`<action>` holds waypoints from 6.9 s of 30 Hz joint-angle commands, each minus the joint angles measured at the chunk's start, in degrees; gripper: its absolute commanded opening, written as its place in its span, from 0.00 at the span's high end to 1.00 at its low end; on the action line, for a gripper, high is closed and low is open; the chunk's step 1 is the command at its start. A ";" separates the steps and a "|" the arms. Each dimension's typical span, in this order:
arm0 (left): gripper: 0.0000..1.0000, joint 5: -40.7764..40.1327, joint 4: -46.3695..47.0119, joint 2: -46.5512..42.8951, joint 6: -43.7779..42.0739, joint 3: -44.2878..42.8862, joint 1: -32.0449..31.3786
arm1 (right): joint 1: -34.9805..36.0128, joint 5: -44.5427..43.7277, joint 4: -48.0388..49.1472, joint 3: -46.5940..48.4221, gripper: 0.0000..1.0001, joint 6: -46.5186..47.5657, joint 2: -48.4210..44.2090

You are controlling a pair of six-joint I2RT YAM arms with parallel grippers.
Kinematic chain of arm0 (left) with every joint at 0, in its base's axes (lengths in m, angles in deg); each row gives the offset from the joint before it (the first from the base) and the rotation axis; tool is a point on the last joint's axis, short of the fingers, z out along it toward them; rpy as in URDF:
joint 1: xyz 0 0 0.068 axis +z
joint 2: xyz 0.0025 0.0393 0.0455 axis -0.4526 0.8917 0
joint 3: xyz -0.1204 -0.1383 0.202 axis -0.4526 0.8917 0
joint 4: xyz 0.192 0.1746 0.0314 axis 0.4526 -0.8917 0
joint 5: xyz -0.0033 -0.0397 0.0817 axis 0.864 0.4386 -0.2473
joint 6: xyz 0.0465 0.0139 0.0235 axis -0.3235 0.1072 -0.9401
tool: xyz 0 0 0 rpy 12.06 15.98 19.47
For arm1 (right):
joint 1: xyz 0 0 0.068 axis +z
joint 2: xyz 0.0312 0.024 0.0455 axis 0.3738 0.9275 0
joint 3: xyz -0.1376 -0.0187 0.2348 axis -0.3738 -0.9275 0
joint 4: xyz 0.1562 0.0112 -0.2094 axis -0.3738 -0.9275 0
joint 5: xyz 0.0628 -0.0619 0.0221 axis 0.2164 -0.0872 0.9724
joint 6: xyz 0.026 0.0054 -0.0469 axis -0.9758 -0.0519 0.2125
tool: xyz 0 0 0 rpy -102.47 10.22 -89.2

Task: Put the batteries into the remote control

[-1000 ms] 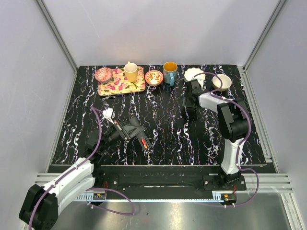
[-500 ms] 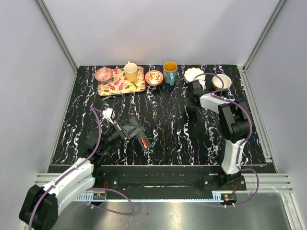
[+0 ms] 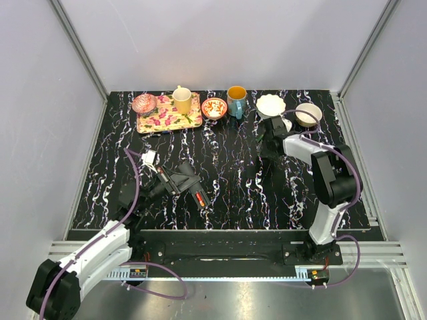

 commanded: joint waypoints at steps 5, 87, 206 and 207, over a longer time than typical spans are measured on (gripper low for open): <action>1.00 0.21 4.10 -2.65 0.37 -0.10 -0.13 | 2.30 -2.89 -2.39 -4.08 1.00 -27.30 -9.37; 1.00 -1.29 -0.74 -7.05 -0.60 0.95 -1.63 | 6.79 -1.60 -13.74 -0.29 0.58 22.16 -3.31; 1.00 -2.43 38.18 37.94 7.05 -8.89 -8.66 | 26.47 28.54 -55.32 17.55 1.00 16.89 -28.71; 1.00 -2.43 38.80 39.52 7.40 -9.24 -8.83 | 26.74 29.15 -55.05 17.46 1.00 16.72 -27.75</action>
